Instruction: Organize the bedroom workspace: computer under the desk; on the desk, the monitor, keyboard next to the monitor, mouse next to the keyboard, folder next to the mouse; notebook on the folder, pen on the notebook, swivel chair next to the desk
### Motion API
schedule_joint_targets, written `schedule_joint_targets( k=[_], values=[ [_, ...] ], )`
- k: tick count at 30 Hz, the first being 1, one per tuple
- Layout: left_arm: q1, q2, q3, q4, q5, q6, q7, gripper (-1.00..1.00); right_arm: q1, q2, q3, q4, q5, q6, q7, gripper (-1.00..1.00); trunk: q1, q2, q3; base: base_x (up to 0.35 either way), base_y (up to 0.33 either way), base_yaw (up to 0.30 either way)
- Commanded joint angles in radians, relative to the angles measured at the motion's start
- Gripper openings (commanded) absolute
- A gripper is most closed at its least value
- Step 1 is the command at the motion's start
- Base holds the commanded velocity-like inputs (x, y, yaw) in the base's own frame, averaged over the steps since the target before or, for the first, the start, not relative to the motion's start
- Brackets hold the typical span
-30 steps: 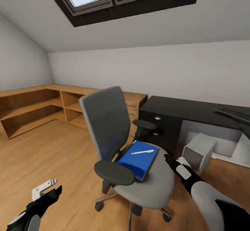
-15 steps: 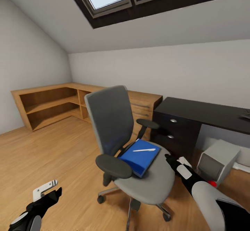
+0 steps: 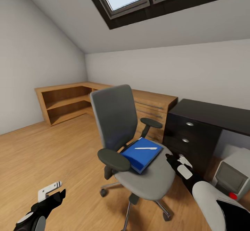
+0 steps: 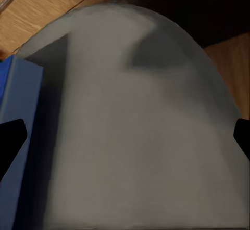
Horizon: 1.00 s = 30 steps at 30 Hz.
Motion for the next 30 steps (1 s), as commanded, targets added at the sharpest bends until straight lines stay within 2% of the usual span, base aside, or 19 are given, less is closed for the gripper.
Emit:
schedule_joint_targets(
  k=[1,5,16,30],
  values=[
    [-0.001,-0.001,-0.002,0.000,0.010,0.004,0.007,1.00,0.001,0.011,-0.002,0.000,-0.019,0.005,-0.002,1.00,0.000,0.000,-0.001,0.000,0.000,0.072],
    [-0.001,-0.001,-0.016,0.001,0.010,0.004,0.007,1.00,0.000,0.012,0.000,-0.001,-0.018,0.003,0.000,1.00,0.000,0.000,-0.001,0.000,0.000,0.025],
    [-0.001,-0.001,-0.017,0.002,0.010,0.004,0.007,1.00,0.000,0.012,0.000,-0.001,-0.020,0.004,0.018,1.00,0.000,0.000,-0.001,0.000,0.000,0.001],
    [-0.001,0.001,-0.019,0.003,0.011,0.004,0.007,1.00,0.000,0.011,-0.001,0.004,-0.020,0.005,0.029,1.00,0.000,0.000,-0.001,-0.320,0.000,0.000]
  ],
)
